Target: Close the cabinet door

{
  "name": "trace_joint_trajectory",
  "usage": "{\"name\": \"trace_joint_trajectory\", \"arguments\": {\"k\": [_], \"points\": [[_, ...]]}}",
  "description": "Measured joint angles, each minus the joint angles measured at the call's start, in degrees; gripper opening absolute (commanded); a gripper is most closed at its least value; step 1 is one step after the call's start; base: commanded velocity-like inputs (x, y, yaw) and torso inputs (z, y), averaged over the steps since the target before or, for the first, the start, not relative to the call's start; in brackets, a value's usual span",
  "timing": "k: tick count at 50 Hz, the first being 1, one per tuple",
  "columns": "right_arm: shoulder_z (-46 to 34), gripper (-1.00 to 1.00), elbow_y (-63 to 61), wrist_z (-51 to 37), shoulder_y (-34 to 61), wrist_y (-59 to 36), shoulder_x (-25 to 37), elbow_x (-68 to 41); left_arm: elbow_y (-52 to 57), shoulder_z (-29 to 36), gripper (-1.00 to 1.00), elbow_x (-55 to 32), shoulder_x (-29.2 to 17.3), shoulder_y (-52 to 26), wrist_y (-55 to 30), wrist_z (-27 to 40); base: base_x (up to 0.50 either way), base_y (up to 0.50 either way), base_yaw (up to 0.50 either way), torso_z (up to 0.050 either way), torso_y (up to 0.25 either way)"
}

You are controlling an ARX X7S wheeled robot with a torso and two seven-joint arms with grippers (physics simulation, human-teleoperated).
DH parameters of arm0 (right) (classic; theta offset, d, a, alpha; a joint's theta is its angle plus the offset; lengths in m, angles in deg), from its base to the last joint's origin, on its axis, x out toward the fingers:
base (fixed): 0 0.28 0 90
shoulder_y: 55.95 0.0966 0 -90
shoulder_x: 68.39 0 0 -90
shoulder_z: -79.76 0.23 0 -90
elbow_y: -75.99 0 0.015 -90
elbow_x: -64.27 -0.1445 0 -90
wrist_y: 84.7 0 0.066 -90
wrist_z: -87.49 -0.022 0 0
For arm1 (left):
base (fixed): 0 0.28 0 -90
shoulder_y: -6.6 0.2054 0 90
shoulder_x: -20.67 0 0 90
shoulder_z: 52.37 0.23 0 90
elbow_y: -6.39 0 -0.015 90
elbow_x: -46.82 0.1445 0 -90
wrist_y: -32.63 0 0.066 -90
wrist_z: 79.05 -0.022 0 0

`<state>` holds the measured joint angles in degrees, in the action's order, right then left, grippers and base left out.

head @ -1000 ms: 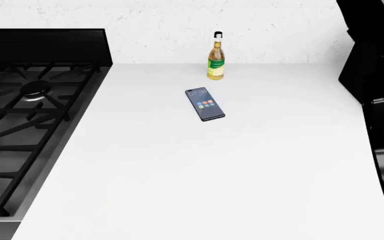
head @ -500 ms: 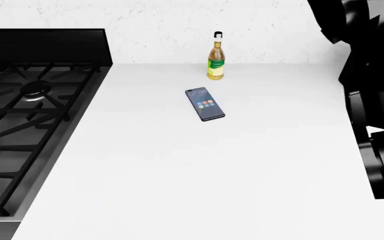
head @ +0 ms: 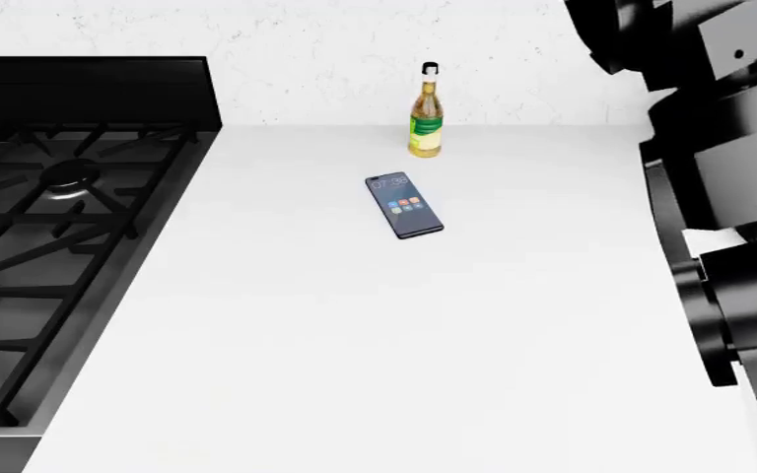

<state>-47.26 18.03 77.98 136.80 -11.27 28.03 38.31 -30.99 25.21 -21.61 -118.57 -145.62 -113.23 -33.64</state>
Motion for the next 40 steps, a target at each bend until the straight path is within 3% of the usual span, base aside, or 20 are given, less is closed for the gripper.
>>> {"name": "trace_joint_trajectory", "arguments": {"k": [17, 40], "points": [[-0.6, 1.0, 10.8, 2.8, 2.1, 5.6, -3.1, 1.4, 0.0, 0.2, 1.0, 0.7, -0.1, 0.9, 0.7, -0.2, 0.0, 0.0, 0.0, 0.0, 0.0], [1.2, 1.0, 13.5, 4.2, 2.1, 7.2, -4.4, 3.5, 0.0, 0.3, 1.0, 0.6, -0.5, 1.4, 1.3, 0.0, 0.0, 0.0, 0.0, 0.0, 0.0]]}}
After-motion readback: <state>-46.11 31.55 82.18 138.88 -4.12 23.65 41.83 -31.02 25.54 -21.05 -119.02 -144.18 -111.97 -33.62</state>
